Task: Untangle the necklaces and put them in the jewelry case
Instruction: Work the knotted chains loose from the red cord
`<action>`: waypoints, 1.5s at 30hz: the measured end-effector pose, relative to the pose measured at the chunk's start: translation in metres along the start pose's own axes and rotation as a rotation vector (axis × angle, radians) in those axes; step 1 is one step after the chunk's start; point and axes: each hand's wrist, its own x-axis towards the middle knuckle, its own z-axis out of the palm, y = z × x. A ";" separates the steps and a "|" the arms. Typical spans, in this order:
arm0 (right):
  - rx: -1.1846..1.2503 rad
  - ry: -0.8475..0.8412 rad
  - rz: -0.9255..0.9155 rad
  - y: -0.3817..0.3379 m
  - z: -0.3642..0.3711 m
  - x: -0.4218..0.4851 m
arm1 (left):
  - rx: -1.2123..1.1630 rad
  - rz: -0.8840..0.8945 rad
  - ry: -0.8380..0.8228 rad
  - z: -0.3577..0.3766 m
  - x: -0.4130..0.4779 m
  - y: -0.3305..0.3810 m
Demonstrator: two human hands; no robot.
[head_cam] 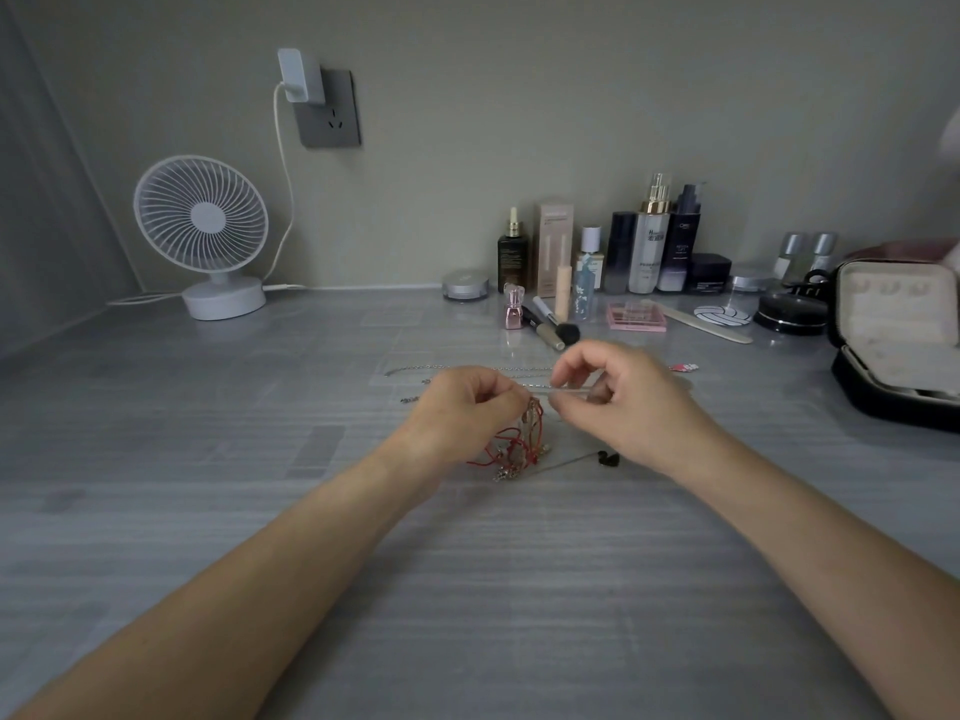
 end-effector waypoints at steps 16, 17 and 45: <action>-0.212 0.011 -0.153 -0.002 0.005 -0.003 | 0.086 0.008 -0.010 0.001 -0.001 0.001; -0.212 0.012 -0.154 -0.002 0.005 -0.003 | 0.082 0.002 -0.012 0.001 -0.001 0.001; -0.299 -0.046 -0.078 -0.004 0.002 -0.001 | 0.157 -0.038 0.017 -0.003 0.004 -0.003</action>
